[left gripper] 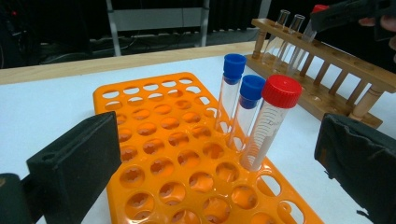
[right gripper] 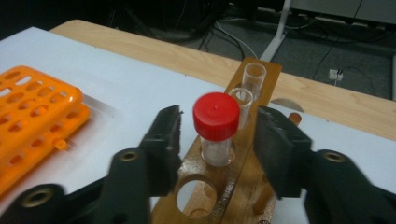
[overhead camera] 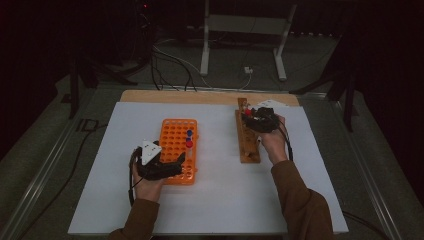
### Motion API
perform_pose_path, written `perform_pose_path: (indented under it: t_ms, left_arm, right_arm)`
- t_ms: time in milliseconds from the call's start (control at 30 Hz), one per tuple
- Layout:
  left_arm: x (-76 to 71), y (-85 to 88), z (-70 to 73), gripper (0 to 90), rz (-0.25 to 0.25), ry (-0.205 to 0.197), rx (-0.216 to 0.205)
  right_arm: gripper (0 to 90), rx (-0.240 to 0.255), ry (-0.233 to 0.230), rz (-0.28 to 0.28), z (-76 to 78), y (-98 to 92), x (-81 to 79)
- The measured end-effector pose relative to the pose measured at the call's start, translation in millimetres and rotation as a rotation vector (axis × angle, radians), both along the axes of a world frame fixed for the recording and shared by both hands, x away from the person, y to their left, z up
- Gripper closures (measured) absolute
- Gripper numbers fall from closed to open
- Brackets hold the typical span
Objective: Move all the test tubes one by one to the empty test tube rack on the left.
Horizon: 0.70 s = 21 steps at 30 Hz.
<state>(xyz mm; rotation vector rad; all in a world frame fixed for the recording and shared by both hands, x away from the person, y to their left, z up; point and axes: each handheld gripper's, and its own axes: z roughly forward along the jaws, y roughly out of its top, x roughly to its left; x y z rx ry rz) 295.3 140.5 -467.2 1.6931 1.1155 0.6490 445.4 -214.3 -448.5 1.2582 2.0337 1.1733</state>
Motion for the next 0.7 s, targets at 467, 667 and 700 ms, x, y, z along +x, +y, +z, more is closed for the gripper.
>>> perform_pose_path:
  t_ms: [467, 667, 700]
  left_arm:
    - [-0.3, -0.6, -0.7, 1.0, -0.007, -0.001, -0.003]
    - [-0.9, -1.1, -0.3, 1.0, -0.010, -0.006, -0.008]
    - [-1.1, -1.3, 0.0, 1.0, -0.010, -0.007, -0.008]
  right_arm:
    - [74.2, -0.031, 0.015, 0.005, -7.0, 5.6, 6.3]
    - [74.7, -0.025, -0.015, -0.001, -4.0, 3.6, 2.2]
    - [74.6, -0.028, -0.022, -0.003, -3.1, 3.6, 1.0]
